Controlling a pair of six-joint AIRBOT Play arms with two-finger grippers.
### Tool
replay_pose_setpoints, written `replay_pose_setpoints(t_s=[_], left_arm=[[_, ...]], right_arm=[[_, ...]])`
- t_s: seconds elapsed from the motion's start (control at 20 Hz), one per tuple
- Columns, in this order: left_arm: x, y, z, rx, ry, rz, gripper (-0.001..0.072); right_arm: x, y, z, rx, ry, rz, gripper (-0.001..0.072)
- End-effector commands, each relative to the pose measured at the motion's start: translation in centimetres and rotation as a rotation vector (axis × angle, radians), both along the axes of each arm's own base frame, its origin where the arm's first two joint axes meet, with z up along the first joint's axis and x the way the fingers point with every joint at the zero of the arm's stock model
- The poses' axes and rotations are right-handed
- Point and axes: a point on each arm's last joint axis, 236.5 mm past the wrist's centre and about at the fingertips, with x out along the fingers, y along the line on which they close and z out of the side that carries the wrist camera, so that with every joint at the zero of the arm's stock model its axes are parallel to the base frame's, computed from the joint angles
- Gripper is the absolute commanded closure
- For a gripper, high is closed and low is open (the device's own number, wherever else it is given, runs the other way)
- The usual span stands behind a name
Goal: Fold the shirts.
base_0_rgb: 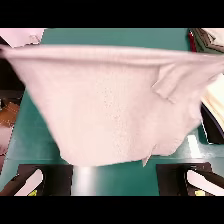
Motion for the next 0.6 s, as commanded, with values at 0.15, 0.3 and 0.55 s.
replay_pose_setpoints(t_s=[0.15,0.3,0.55], left_arm=[[6.4,3.1,-16.2,-0.059,0.239,0.027,0.0682],[10.6,4.4,-18.7,-0.084,0.179,0.076,0.0683],[16.8,3.5,-20.8,0.021,0.031,0.113,0.0683]], right_arm=[[8.0,1.6,-14.0,0.041,0.163,0.020,0.0702],[12.7,2.5,-16.8,0.040,0.055,0.005,0.0701],[18.9,3.5,-17.5,0.059,-0.155,-0.055,0.0701]])
